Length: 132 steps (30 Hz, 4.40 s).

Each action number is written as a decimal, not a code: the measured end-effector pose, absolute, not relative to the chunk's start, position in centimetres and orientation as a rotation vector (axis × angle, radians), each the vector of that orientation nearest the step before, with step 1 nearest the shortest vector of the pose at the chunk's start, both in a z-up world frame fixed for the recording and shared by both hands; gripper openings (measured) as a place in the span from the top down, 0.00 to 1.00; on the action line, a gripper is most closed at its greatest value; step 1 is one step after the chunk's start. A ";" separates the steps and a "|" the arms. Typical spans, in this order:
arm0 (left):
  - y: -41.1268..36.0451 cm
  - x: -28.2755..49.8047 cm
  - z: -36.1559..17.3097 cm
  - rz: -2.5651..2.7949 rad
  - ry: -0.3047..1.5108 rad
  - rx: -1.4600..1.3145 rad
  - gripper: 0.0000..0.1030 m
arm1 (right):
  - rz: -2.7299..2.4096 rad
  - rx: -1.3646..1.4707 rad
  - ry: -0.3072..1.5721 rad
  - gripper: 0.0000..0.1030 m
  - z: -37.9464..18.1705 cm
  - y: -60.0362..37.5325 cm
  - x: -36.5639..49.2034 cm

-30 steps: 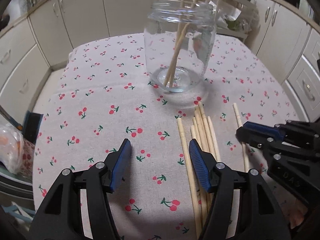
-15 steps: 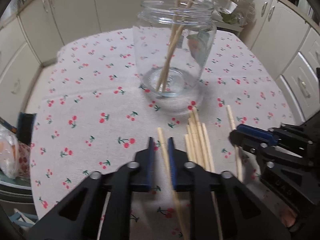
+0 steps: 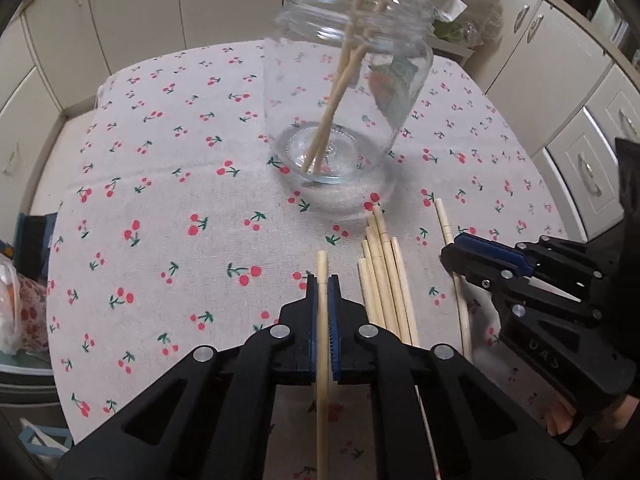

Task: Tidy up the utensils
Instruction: 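Lift the left chopstick over the jar while the right gripper lifts its chopstick, then drop the left chopstick into the jar by opening the left gripper, then drop the right chopstick into the jar by opening the right gripper, then grasp another chopstick from the bundle with the right gripper and lift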

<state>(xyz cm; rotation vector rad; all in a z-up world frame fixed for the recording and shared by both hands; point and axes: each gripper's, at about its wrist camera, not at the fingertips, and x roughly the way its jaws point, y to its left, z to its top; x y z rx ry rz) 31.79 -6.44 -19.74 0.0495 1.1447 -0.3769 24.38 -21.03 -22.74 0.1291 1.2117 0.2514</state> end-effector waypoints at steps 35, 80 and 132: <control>-5.6 38.3 0.2 -0.208 0.185 -0.305 0.95 | 0.225 0.249 1.166 0.92 -23.5 -22.9 25.3; -6.4 35.3 -6.7 -0.197 0.364 -0.075 0.50 | 0.242 0.481 1.175 0.93 -24.3 -25.9 25.2; 5.4 28.1 -16.9 0.048 0.549 -0.380 0.24 | 0.128 0.385 0.923 0.94 -17.3 -25.7 26.3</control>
